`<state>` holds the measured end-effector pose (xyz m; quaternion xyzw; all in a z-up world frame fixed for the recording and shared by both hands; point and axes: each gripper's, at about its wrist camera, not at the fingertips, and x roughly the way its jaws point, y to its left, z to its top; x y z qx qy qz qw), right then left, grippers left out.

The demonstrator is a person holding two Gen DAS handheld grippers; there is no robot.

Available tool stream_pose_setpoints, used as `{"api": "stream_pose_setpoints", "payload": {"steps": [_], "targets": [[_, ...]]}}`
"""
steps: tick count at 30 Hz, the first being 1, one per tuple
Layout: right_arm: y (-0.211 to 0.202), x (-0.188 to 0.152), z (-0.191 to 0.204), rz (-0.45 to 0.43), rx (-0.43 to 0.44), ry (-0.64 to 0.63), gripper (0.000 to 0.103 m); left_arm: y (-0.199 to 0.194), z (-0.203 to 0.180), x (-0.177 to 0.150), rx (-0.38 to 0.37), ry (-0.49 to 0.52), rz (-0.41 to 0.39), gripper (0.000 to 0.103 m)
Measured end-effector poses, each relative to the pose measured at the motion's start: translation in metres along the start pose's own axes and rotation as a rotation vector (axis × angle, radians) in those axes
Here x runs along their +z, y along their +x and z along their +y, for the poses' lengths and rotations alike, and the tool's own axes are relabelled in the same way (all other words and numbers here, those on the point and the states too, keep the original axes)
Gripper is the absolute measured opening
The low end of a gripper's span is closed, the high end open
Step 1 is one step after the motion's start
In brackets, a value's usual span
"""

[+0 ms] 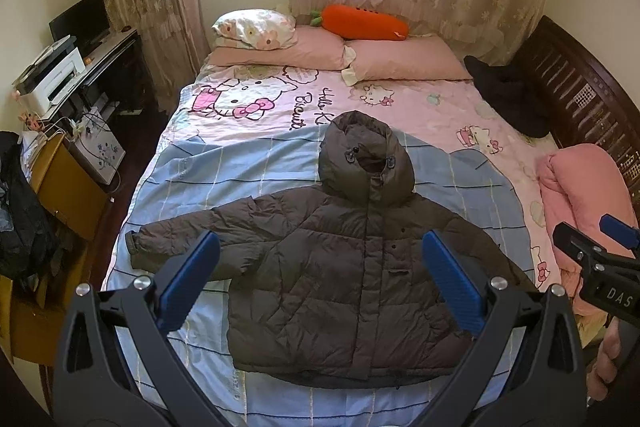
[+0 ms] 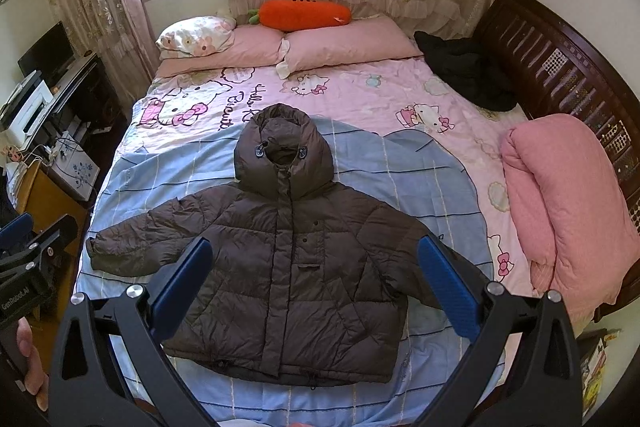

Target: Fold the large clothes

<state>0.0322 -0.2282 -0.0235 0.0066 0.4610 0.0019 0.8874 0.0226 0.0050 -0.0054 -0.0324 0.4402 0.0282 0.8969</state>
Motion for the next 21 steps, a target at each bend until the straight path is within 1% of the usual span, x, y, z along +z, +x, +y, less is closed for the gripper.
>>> {"api": "stream_pose_setpoints", "payload": {"steps": [3,7,10,14,16,17,19,21], "targets": [[-0.001,0.002,-0.001,-0.003,0.0,-0.003,0.102,-0.002,-0.003,0.002,0.002,0.005,-0.003,0.101],[-0.001,0.003,-0.002,0.002,0.01,0.003,0.102,0.0,-0.004,0.004,-0.021,-0.007,0.008,0.101],[-0.002,0.005,-0.002,0.002,0.014,0.001,0.102,0.0,-0.003,0.006,-0.007,-0.007,0.007,0.101],[-0.003,0.009,-0.003,-0.001,0.015,0.006,0.102,-0.003,0.0,0.012,-0.014,-0.025,0.005,0.101],[-0.002,0.009,-0.004,0.002,0.021,0.009,0.102,-0.004,-0.001,0.015,0.0,-0.012,-0.004,0.101],[-0.002,0.009,-0.004,0.002,0.023,0.008,0.102,-0.002,-0.004,0.004,0.006,-0.004,-0.012,0.101],[-0.003,0.01,-0.005,0.001,0.022,0.003,0.102,-0.003,-0.006,0.004,0.02,0.012,-0.021,0.101],[-0.003,0.01,-0.005,0.003,0.02,0.005,0.102,-0.002,-0.007,0.005,0.01,0.013,-0.016,0.101]]}}
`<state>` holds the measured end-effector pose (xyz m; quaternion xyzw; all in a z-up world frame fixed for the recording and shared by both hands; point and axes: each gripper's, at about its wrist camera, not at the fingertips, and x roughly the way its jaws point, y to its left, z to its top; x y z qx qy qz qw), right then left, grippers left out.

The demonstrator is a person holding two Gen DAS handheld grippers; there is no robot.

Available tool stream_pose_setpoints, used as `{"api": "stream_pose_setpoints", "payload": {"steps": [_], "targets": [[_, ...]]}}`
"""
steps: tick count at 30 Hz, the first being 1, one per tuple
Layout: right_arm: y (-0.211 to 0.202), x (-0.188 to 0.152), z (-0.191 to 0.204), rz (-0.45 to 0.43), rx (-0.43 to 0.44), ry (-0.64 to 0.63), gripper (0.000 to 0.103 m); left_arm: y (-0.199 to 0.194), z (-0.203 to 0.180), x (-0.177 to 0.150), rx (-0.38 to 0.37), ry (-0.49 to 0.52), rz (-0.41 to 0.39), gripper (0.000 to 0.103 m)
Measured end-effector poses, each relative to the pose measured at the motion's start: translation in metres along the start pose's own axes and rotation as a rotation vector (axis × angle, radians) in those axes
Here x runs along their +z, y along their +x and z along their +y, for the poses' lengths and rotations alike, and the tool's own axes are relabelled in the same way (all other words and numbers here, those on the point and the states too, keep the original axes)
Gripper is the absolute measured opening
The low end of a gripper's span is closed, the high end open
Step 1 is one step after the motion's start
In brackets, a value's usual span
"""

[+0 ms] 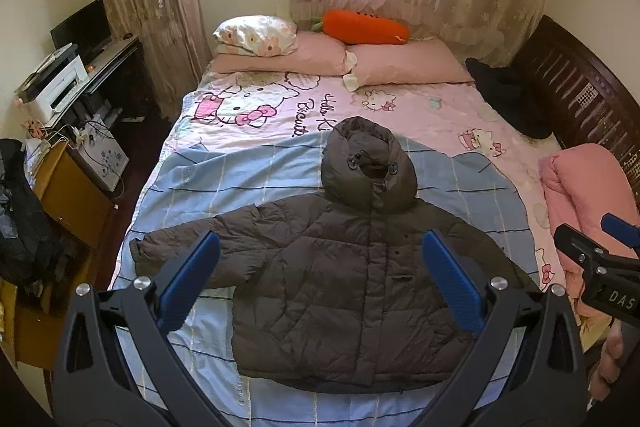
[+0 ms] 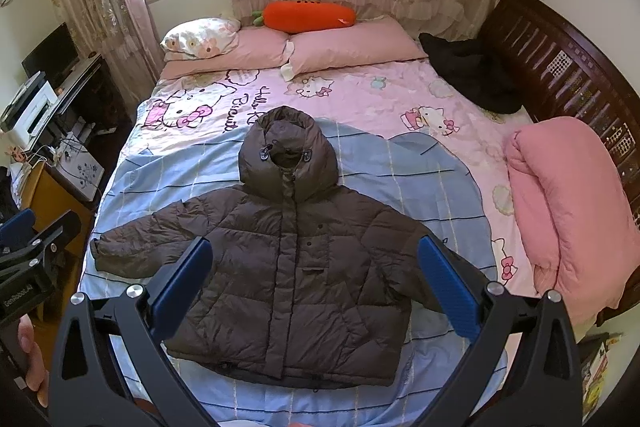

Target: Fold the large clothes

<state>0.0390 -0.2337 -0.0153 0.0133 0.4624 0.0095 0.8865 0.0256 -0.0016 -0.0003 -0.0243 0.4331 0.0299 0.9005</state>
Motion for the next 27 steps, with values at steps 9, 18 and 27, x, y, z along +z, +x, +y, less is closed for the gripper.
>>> {"api": "stream_pose_setpoints", "payload": {"steps": [9,18,27], "targets": [[-0.001,0.001,-0.002,-0.011,-0.021,-0.015,0.102,0.008,0.0,-0.004,-0.017,-0.001,0.025,0.101],[-0.003,0.008,-0.005,-0.019,0.004,0.023,0.102,0.012,0.001,-0.001,-0.017,-0.003,0.02,0.101],[0.002,0.009,-0.004,-0.014,-0.003,0.017,0.102,0.015,0.003,-0.002,-0.035,-0.011,0.028,0.101]]}}
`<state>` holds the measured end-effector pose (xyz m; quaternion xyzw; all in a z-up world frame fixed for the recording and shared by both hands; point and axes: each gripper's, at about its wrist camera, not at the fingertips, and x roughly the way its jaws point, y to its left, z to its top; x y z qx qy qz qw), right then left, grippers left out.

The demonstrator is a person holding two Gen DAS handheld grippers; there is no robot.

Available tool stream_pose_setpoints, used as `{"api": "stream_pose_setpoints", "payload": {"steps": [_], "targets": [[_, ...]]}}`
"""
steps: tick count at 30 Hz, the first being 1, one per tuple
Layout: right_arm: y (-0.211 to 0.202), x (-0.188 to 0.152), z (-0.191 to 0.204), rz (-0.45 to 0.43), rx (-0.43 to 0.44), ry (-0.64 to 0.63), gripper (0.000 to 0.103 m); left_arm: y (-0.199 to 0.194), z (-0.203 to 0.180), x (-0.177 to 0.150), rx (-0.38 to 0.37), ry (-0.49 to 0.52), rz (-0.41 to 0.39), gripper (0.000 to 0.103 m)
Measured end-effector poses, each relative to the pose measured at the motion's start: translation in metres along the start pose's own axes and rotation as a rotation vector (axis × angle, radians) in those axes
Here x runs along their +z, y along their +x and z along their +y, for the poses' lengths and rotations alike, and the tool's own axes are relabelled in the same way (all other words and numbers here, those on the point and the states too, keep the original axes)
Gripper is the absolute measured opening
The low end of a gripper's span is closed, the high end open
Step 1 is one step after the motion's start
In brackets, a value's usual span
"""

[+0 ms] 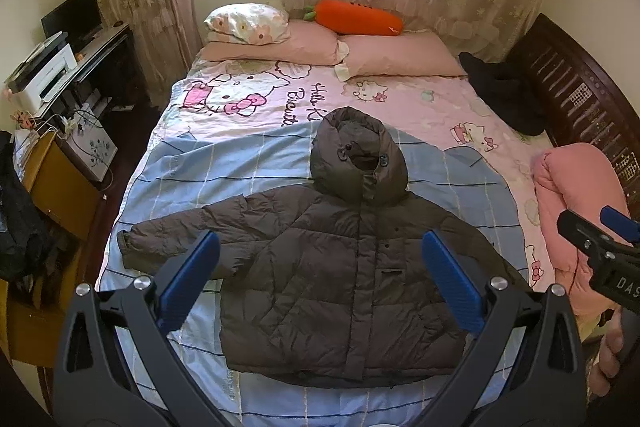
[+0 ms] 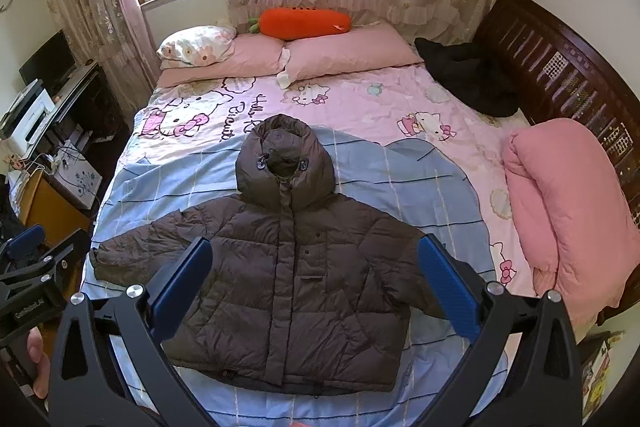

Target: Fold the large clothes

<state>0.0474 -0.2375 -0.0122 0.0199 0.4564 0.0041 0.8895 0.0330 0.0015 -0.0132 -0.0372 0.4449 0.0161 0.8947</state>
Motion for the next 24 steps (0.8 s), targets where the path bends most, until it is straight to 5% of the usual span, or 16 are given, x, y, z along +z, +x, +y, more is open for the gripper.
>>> {"api": "stream_pose_setpoints", "payload": {"steps": [13,15,18,21,24], "targets": [[0.03,-0.003,-0.006,-0.005,-0.01,0.026,0.102,0.012,-0.005,-0.001,-0.019,0.028,-0.027,0.101],[0.062,-0.016,-0.014,0.041,-0.073,0.062,0.102,0.033,-0.004,-0.002,0.031,0.035,0.028,0.101],[0.127,-0.053,-0.03,0.255,-0.13,0.099,0.102,0.084,-0.003,-0.018,0.118,0.056,0.221,0.101],[0.161,-0.082,-0.043,0.343,-0.173,0.113,0.101,0.118,0.01,-0.038,0.02,-0.021,0.347,0.101],[0.191,-0.067,-0.051,0.327,-0.173,0.099,0.101,0.166,0.03,-0.047,-0.189,-0.206,0.438,0.101]]}}
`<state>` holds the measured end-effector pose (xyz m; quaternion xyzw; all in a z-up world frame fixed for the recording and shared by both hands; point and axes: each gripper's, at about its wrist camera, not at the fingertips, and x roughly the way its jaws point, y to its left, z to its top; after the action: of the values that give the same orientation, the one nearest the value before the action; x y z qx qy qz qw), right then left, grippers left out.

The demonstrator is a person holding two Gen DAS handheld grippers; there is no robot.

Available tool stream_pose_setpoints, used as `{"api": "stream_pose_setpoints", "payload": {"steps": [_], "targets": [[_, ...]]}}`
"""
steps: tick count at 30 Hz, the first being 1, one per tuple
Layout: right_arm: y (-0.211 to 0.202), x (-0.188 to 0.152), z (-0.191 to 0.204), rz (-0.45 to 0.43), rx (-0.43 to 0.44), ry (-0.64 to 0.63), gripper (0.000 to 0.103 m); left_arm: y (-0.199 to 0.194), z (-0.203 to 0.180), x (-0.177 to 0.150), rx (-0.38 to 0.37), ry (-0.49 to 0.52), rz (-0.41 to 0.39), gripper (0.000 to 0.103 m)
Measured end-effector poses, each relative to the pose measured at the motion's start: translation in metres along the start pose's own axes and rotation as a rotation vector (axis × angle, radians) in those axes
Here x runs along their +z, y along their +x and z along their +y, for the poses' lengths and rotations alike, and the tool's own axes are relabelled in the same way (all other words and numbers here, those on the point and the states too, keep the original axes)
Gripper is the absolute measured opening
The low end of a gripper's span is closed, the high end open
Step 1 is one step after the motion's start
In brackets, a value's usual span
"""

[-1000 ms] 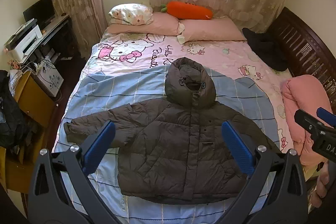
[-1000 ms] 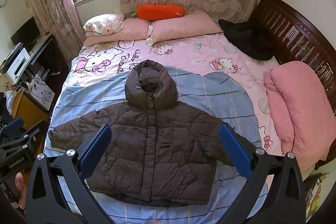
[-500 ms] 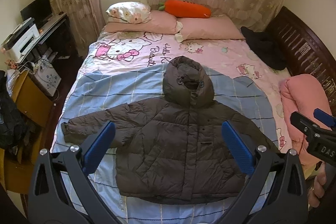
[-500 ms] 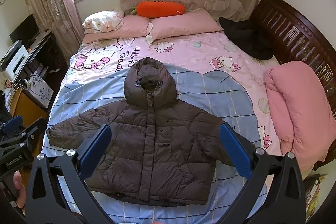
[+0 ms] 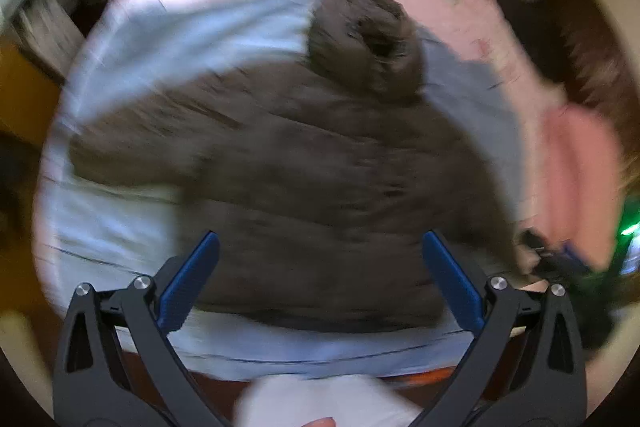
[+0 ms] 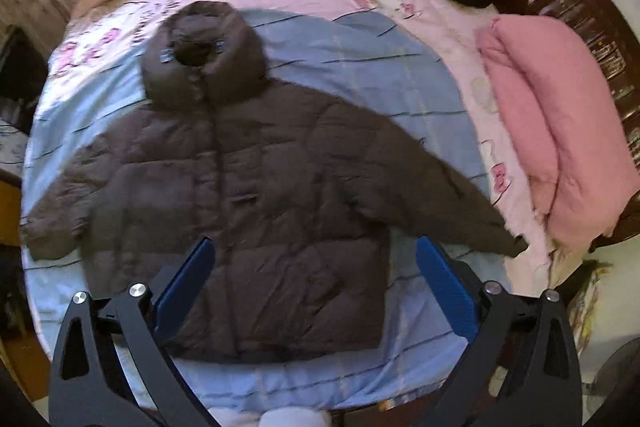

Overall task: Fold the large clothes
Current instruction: 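Grasp the jacket's sleeves with the left and right tools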

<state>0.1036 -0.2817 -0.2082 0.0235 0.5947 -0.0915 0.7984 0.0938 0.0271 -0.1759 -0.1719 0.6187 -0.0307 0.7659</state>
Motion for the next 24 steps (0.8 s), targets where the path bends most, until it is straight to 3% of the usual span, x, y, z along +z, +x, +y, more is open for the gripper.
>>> {"api": "stream_pose_setpoints", "payload": {"steps": [1,2,5,7,8,9,12,13,15,17,21,24], "targets": [[0.01,0.014,0.003,0.004,0.019,-0.003,0.101,0.019,0.01,0.015,-0.16,-0.069,0.031,0.101],[0.024,0.038,0.01,0.013,0.029,-0.001,0.101,0.039,0.016,0.036,-0.247,-0.125,0.072,0.101],[0.05,0.116,0.026,-0.103,0.047,0.035,0.101,0.098,0.019,0.104,-0.26,-0.236,0.123,0.101],[0.059,0.158,0.038,-0.188,0.059,0.039,0.101,0.148,0.021,0.14,-0.297,-0.324,0.223,0.101],[0.066,0.184,0.048,-0.21,0.084,0.034,0.101,0.18,0.022,0.154,-0.332,-0.392,0.314,0.101],[0.073,0.204,0.055,-0.23,0.1,0.031,0.101,0.196,0.021,0.163,-0.358,-0.42,0.345,0.101],[0.11,0.258,0.082,-0.24,0.127,0.012,0.101,0.222,0.012,0.205,-0.265,-0.41,0.198,0.101],[0.122,0.27,0.087,-0.222,0.135,0.013,0.101,0.224,0.006,0.226,-0.259,-0.387,0.093,0.101],[0.164,0.296,0.106,-0.191,0.153,0.013,0.101,0.235,-0.002,0.266,-0.204,-0.338,-0.038,0.101],[0.204,0.312,0.121,-0.176,0.131,-0.027,0.101,0.251,-0.005,0.298,-0.142,-0.293,-0.109,0.101],[0.304,0.338,0.146,-0.06,0.046,-0.046,0.101,0.313,-0.01,0.349,-0.015,-0.183,-0.17,0.101],[0.365,0.342,0.14,0.012,0.105,0.06,0.101,0.373,0.004,0.371,-0.008,-0.207,-0.125,0.101]]}}
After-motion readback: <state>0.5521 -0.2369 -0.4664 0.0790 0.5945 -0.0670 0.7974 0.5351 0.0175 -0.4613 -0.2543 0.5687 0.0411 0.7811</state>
